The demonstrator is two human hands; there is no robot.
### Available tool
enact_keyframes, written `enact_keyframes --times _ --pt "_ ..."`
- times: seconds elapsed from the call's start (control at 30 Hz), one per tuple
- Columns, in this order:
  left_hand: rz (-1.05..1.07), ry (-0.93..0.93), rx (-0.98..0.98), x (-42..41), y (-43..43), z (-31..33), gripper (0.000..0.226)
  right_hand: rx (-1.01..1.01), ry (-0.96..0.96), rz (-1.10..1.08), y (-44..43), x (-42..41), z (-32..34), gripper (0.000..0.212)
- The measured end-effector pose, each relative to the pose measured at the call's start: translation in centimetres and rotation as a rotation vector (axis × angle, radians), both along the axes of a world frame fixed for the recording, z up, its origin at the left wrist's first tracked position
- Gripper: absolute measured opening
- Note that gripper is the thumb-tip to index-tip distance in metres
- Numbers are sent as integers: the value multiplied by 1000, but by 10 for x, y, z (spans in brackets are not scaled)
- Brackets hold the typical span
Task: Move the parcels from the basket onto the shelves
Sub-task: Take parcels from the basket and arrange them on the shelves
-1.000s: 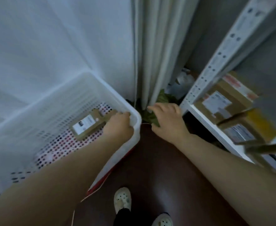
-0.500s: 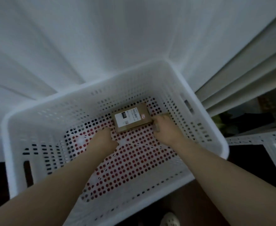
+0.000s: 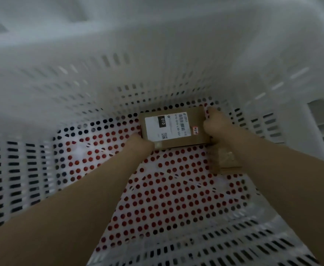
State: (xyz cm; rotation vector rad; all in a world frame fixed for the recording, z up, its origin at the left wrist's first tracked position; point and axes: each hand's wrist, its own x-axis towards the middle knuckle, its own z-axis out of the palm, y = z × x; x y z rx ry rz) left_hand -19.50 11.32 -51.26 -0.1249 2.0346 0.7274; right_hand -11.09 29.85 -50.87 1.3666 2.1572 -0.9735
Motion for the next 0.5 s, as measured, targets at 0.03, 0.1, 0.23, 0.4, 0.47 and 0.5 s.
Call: enact_keyframes --times 0.03,0.1,0.23,0.4,0.47,0.5 --pt "56 -45 43 2 2 -14 45 -25 -1 -7 1 -1 -7 44" --pt "85 -90 74 3 8 -18 43 -67 -3 -23 0 -2 -15 45" --pt "156 -94 28 7 3 2 44 -157 76 -189 -3 0 -4 52" --pt "176 -87 33 3 -13 77 42 -286 164 -292 -15 12 69 42" --pt "191 -108 28 2 -19 119 39 -327 208 -367 -22 20 111 34" --pt "183 -117 33 3 -23 138 39 -347 229 -402 -27 25 133 37"
